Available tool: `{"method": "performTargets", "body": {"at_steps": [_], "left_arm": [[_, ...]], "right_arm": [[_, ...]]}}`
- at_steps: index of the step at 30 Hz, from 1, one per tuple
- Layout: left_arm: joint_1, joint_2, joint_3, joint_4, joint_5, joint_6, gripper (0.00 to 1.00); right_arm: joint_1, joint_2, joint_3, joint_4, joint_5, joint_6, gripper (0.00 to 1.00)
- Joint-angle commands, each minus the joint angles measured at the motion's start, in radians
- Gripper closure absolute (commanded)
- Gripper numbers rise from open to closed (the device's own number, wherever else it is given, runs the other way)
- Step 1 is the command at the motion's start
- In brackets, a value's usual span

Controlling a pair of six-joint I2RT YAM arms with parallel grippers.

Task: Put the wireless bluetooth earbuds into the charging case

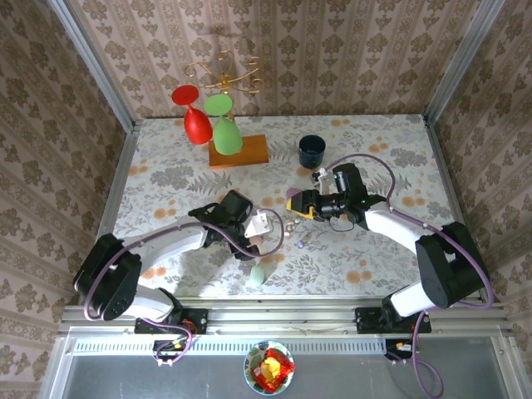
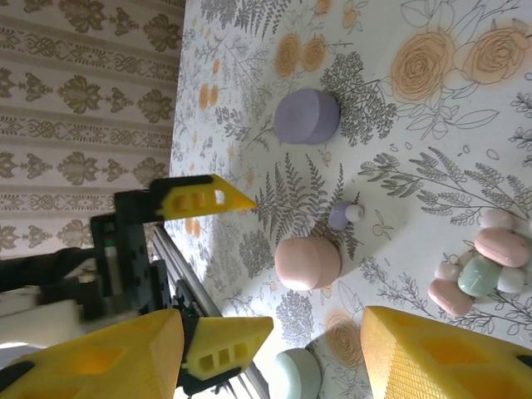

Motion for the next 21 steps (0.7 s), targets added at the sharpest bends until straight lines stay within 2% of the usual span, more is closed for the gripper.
{"method": "performTargets", "body": {"at_steps": [1, 10, 15, 19, 21], "left_arm": [[-0.008, 0.051, 0.036, -0.043, -0.01, 0.018, 0.13], [-0.003, 0.138, 0.044, -0.012, -0.03, 0.039, 0.24], [0.002, 0.15, 0.036, -0.002, -0.024, 0.033, 0.42], [0.006, 0.126, 0.022, 0.01, -0.011, 0.027, 0.63], [0.007, 0.109, 0.017, 0.016, -0.011, 0.028, 0.64]], "right_arm": [[-0.004, 0.005, 0.035, -0.029, 0.02, -0.022, 0.4], [-0.008, -0.017, 0.017, -0.044, 0.035, -0.023, 0.4], [-0.01, -0.02, 0.016, -0.044, 0.037, -0.022, 0.4], [-0.013, -0.025, 0.017, -0.057, 0.035, -0.027, 0.4], [-0.015, -0.028, 0.013, -0.06, 0.036, -0.027, 0.4]]}}
